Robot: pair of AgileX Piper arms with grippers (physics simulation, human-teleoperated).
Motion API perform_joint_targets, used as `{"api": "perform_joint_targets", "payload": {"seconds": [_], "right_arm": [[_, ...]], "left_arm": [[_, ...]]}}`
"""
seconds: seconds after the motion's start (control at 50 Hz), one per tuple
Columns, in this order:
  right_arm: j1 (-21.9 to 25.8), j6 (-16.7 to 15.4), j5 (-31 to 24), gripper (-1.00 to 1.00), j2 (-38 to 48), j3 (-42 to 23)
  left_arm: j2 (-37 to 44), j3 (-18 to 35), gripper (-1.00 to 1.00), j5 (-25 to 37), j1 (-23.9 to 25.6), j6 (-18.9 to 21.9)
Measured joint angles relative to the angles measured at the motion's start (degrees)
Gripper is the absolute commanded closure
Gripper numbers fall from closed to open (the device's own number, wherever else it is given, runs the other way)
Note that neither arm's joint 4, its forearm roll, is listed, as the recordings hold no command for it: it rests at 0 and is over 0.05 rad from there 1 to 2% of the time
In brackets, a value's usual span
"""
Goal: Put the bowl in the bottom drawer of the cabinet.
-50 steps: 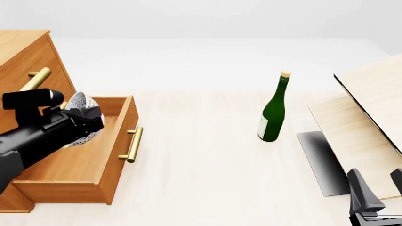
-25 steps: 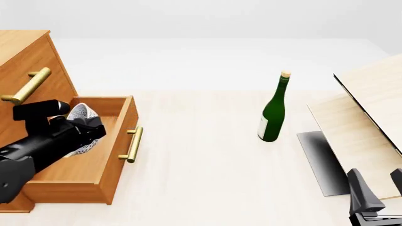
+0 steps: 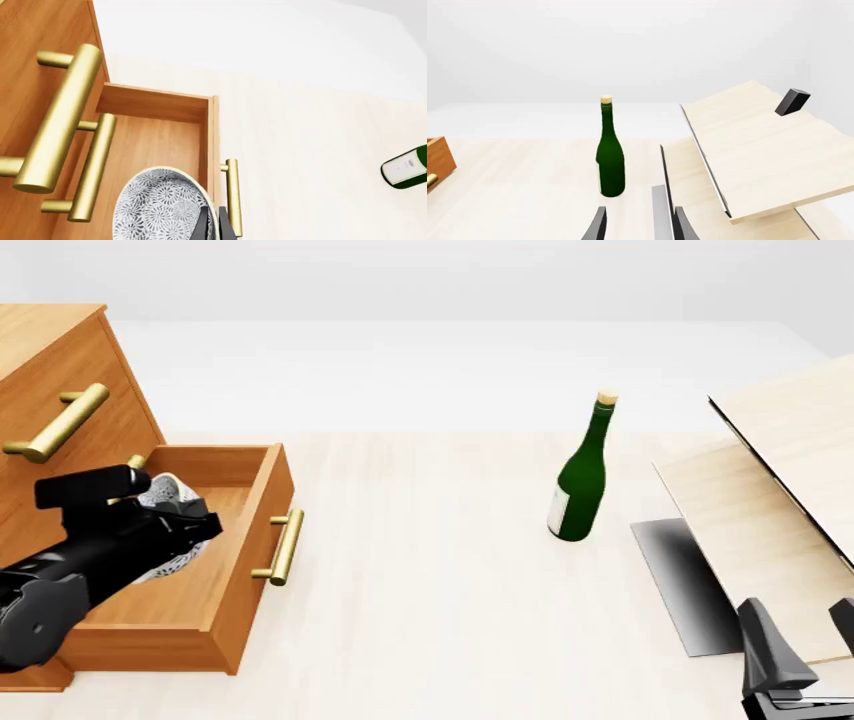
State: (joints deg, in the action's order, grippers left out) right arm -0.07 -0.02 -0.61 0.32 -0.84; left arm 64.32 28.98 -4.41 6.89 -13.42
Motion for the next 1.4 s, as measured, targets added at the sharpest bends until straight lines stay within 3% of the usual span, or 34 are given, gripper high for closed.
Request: {"api": "perform_joint_targets", "payload": {"seconds": [0.76,1.4], "right_arm": [[0.00,0.01,0.00,-1.00,0.00,0.00],[0.00,0.00,0.00,-1.00,0.00,0.00]], "left_arm": [[11.20,2.25,1.00,-6.15,-2.62,1.64],[16.11,1.90,1.00,-9.80,-6.10,3.43]]}}
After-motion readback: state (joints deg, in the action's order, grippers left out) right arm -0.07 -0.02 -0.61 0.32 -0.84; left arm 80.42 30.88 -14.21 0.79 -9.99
